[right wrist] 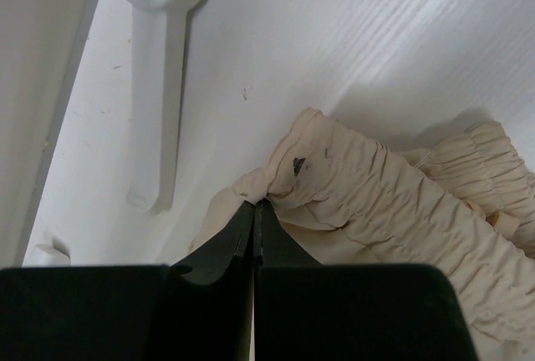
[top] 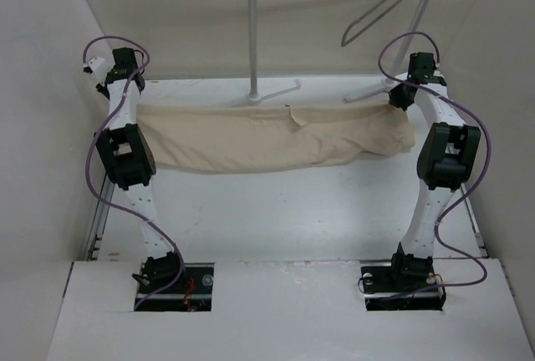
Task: Place the trousers on the hanger
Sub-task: Fold the trousers at the center of the board.
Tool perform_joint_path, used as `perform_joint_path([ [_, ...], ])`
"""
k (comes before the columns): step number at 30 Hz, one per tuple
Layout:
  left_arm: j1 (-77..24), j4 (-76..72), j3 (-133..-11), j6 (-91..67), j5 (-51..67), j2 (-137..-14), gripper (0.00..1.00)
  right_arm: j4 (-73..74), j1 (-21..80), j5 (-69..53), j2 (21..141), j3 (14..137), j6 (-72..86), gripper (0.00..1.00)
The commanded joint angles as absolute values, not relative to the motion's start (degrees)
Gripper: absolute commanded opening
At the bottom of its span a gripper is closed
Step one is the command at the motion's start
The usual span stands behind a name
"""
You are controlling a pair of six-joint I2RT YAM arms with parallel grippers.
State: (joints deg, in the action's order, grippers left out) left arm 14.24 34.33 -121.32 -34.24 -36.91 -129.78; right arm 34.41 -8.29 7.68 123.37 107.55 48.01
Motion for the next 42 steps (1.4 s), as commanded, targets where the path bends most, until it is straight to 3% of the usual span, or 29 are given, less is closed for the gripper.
perform_joint_path([
  [1,13.94,29.54,-125.94,-30.85,-39.99,-129.63,0.03,33.40,-8.92,10.11,123.83,111.80,48.07,0.09],
  [3,13.67,28.04,-127.17,-30.50,-38.51,-130.69,0.13,32.87,-8.92,10.46,123.58,111.27,48.43,0.29],
  [5,13.67,26.20,-127.01,-30.23,-34.47,-130.08,0.35,32.35,-8.66,9.93,122.09,110.75,47.82,0.48],
  [6,13.58,25.84,-126.39,-30.23,-33.41,-128.95,0.44,32.34,-8.66,9.84,120.86,110.13,47.20,0.54],
  [8,12.97,25.58,-123.07,-30.32,-32.18,-125.26,0.51,32.08,-8.66,9.67,116.92,107.07,46.15,0.61],
  [11,11.13,24.70,-110.27,-30.76,-31.29,-115.79,0.55,29.46,-8.66,8.53,108.23,96.37,45.97,0.64],
  [18,10.06,21.18,-69.30,-44.28,-19.63,-92.83,0.56,19.00,-8.75,9.58,91.77,64.81,52.82,0.51],
  [24,16.30,16.80,-58.36,-47.46,-9.68,-90.87,0.60,13.37,-10.85,4.85,93.76,59.06,51.25,0.68],
  [26,17.53,14.43,-58.10,-47.46,-7.31,-93.06,0.62,13.18,-11.82,2.12,97.45,61.16,50.45,0.69],
  [30,18.50,10.03,-59.06,-48.60,-2.82,-98.77,0.63,13.45,-12.87,0.97,102.65,65.47,50.89,0.63],
  [33,18.94,9.84,-61.16,-49.30,-2.64,-102.82,0.62,13.80,-13.14,-0.08,104.58,67.23,51.68,0.47],
  [35,19.47,9.76,-61.96,-50.44,-3.16,-104.58,0.58,14.32,-13.32,0.09,105.29,67.41,52.12,0.30],
  [36,19.47,9.49,-62.31,-50.62,-3.16,-105.11,0.53,14.33,-13.32,0.17,105.38,67.15,52.29,0.23],
  [38,19.82,10.37,-62.67,-50.97,-3.86,-105.64,0.28,14.41,-13.32,0.52,104.86,65.75,52.38,0.12],
  [39,19.82,10.46,-62.23,-51.41,-4.22,-105.30,0.21,14.41,-13.58,0.88,104.16,64.87,52.56,0.09],
  [42,20.96,12.21,-59.42,-52.03,-6.49,-101.70,0.08,14.41,-14.37,2.89,101.00,61.88,53.09,0.05],
])
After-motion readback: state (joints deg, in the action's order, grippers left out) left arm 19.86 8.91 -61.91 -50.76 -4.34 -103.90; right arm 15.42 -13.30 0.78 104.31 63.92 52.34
